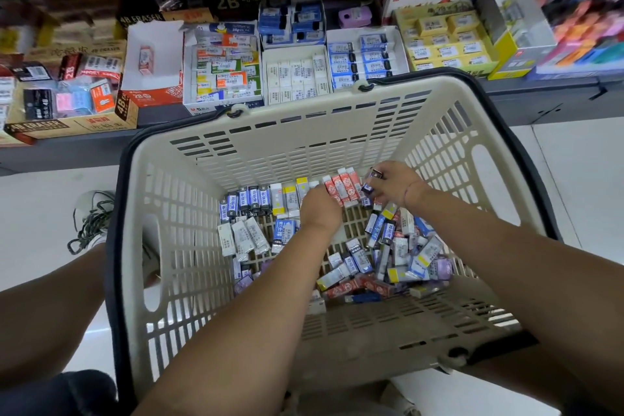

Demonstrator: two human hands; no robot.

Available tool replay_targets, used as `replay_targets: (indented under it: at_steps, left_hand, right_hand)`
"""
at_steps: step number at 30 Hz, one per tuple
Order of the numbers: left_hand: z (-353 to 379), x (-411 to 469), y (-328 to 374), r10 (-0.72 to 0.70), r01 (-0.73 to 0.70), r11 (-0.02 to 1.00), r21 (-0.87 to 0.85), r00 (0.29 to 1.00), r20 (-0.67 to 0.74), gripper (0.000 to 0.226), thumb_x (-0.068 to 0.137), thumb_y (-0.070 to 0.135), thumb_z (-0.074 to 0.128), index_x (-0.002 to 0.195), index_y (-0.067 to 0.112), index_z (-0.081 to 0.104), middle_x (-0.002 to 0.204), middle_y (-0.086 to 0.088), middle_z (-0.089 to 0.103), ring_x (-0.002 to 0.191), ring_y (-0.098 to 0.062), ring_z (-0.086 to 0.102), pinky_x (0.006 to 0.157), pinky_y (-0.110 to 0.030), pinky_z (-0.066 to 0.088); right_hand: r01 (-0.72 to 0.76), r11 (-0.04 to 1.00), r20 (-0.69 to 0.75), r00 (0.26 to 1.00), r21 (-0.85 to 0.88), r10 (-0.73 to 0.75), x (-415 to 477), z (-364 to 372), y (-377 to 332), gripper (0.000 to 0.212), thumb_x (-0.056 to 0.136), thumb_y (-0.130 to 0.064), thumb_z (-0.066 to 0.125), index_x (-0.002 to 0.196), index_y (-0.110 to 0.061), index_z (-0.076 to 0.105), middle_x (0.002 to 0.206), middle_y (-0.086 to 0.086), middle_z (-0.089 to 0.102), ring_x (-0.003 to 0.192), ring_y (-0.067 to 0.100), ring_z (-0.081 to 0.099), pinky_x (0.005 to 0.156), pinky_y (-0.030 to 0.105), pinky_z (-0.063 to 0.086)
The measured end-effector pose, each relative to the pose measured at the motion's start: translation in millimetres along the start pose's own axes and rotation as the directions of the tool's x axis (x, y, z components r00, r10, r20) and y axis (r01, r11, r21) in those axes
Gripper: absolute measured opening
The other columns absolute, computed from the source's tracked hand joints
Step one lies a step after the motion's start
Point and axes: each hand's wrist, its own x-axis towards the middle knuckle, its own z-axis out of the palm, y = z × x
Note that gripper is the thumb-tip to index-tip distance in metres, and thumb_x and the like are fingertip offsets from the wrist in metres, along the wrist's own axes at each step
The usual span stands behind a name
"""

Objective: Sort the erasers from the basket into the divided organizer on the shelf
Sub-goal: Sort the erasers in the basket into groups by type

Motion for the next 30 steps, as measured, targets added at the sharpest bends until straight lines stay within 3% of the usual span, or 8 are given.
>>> replay_targets:
  at_steps: [3,6,10,13,19,24,28,30]
  left_hand:
    - [-11.7,-1.3,-7.3,-0.005,0.005,1.000,-0.009,0.999,0.036,0.018,0.094,0.008,0.045,0.078,0.007,0.054,0.075,-0.009,0.055,0.070,-0.025,0.051,0.056,-0.027,0.035]
    - [-38.9,-4.1,-26.8,-0.021,0.022,0.998,-0.065,1.000,0.012,0.021,0.090,0.006,0.047,0.073,0.008,0.058,0.080,-0.018,0.057,0.076,-0.028,0.059,0.072,-0.035,0.052]
    - [-84.1,-25.0,-60.4,0.005,0.045,0.987,0.157,0.952,-0.305,0.032,0.092,0.006,0.047,0.119,0.003,0.063,0.122,-0.018,0.060,0.110,-0.034,0.057,0.093,-0.035,0.044]
    - [-95.9,-41.1,-79.2,0.055,0.047,0.914,0.402,0.970,-0.237,0.044,0.095,0.008,0.044,0.139,0.002,0.043,0.148,-0.015,0.035,0.134,-0.032,0.035,0.110,-0.035,0.027]
    - [-91.8,-43.0,-99.5,-0.027,0.048,0.864,0.501,0.998,-0.048,0.063,0.096,0.013,0.044,0.151,0.002,0.014,0.161,-0.006,-0.002,0.146,-0.029,0.010,0.117,-0.035,0.013]
    - [-95.3,-41.8,-97.9,0.005,0.025,0.934,0.357,0.997,-0.081,0.060,0.097,0.013,0.046,0.150,0.003,0.020,0.161,-0.006,0.002,0.146,-0.026,0.015,0.116,-0.032,0.017]
    - [-100.0,-44.3,-96.9,0.142,-0.084,0.920,0.382,0.982,-0.128,0.042,0.096,0.018,0.050,0.137,0.009,0.048,0.142,-0.012,0.042,0.130,-0.030,0.037,0.108,-0.031,0.026]
    - [-102.1,-46.1,-95.7,0.179,-0.156,0.922,0.354,0.983,-0.031,0.029,0.094,0.016,0.053,0.121,0.014,0.063,0.122,-0.010,0.057,0.115,-0.029,0.052,0.099,-0.033,0.038]
  right_hand:
    - [0.015,1.000,0.018,1.000,0.008,-0.016,-6.1,0.4,-13.3,0.008,0.094,-0.005,0.055,0.093,0.002,0.058,0.084,0.020,0.059,0.059,0.019,0.059,0.053,0.026,0.050]
    - [0.049,0.993,0.100,0.993,0.110,-0.060,-15.8,14.1,-35.4,0.012,0.089,-0.002,0.062,0.098,-0.002,0.054,0.076,0.015,0.062,0.044,0.006,0.060,0.044,0.016,0.049]
    - [0.034,0.988,0.153,0.986,0.150,-0.057,-15.3,62.3,-62.4,0.022,0.082,0.001,0.069,0.079,-0.011,0.050,0.059,0.008,0.062,0.039,0.006,0.058,0.040,0.018,0.048]
    - [0.023,0.979,0.162,0.985,0.203,-0.056,-6.3,107.7,-74.7,0.020,0.085,0.002,0.066,0.077,-0.011,0.052,0.062,0.010,0.057,0.035,0.003,0.054,0.039,0.016,0.047]
    - [0.111,0.991,0.027,0.993,0.075,-0.113,6.1,166.6,-85.7,0.035,0.080,-0.004,0.070,0.061,-0.026,0.051,0.066,0.006,0.059,0.068,0.026,0.061,0.074,0.040,0.055]
    - [0.131,0.991,-0.049,0.990,0.041,-0.129,-0.3,170.8,-85.1,0.034,0.077,0.003,0.067,0.062,-0.024,0.051,0.078,0.012,0.067,0.080,0.032,0.067,0.078,0.043,0.057]
    - [0.210,0.977,0.023,0.977,0.025,-0.210,-10.7,149.0,-80.7,0.032,0.078,0.003,0.068,0.064,-0.022,0.054,0.063,-0.001,0.059,0.069,0.023,0.063,0.072,0.035,0.055]
    - [0.283,0.957,0.192,0.944,-0.059,-0.267,-22.4,126.4,-71.9,0.021,0.080,0.002,0.069,0.070,-0.014,0.062,0.064,-0.006,0.058,0.061,0.008,0.060,0.065,0.019,0.052]
